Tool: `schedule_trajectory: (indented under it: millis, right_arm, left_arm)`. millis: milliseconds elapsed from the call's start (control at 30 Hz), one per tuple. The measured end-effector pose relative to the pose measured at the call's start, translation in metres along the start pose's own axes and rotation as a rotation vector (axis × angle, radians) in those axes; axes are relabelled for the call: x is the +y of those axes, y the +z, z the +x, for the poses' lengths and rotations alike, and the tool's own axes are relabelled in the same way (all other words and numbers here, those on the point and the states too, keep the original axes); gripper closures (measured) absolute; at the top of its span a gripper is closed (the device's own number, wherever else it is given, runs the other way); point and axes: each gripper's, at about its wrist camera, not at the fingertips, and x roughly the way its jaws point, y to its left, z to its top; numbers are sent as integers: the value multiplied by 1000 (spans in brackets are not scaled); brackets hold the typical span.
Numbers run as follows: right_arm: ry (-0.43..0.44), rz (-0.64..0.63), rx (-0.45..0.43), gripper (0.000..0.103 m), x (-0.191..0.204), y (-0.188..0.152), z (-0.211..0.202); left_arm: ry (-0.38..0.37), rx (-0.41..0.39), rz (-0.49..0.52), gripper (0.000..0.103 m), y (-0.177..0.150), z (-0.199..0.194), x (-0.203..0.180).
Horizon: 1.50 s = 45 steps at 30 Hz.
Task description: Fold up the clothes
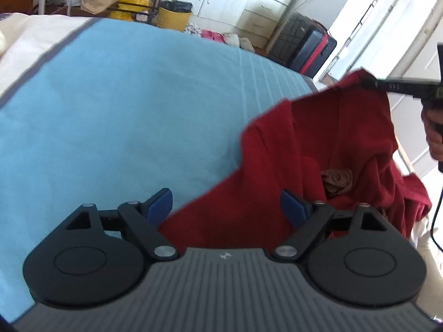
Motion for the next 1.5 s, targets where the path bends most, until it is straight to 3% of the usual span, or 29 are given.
schedule_trajectory:
  millis: [100, 200, 300, 400, 467, 533, 600, 700, 833, 967, 1067, 1100, 1233, 1500]
  right_arm:
    - [-12, -6, 0, 96, 0, 3, 0]
    - [-15, -6, 5, 96, -1, 2, 2]
    - [-14, -4, 13, 96, -2, -1, 3]
    - [-13, -2, 21, 96, -4, -4, 5]
    - [-11, -1, 26, 96, -5, -6, 6]
    - [8, -14, 21, 96, -5, -7, 5]
    - [21, -36, 17, 96, -4, -7, 4]
    - [40, -69, 10, 96, -4, -8, 2]
    - [49, -86, -3, 96, -3, -7, 0]
    - [37, -99, -68, 96, 5, -1, -12]
    - [26, -113, -128, 96, 13, 3, -23]
    - [23, -118, -147, 96, 15, 5, -27]
    - [27, -173, -165, 96, 26, 18, -35]
    - [-9, -188, -208, 97, 30, 35, -45]
  left_arm:
    - [183, -70, -45, 20, 6, -9, 10]
    - [54, 23, -20, 22, 4, -2, 14]
    - [-29, 142, 98, 22, -6, 11, -7]
    - [-8, 144, 233, 24, -14, 17, -29]
    - [8, 114, 237, 33, -15, 18, -33]
    - [-10, 65, 185, 65, -14, 15, -27]
    - [-50, 34, 103, 87, -10, 13, -16]
    - [-67, -7, 103, 96, -11, 7, -14]
    - [-78, -13, 212, 99, -17, -1, -36]
    - [-91, -71, 248, 99, -12, -17, -47]
    - [-22, -143, 260, 99, -6, -27, -50]
    - [1, -169, 250, 99, -4, -30, -48]
    - [-50, -212, 54, 100, 11, -47, -8]
    - [52, -297, 58, 102, 11, -69, 2]
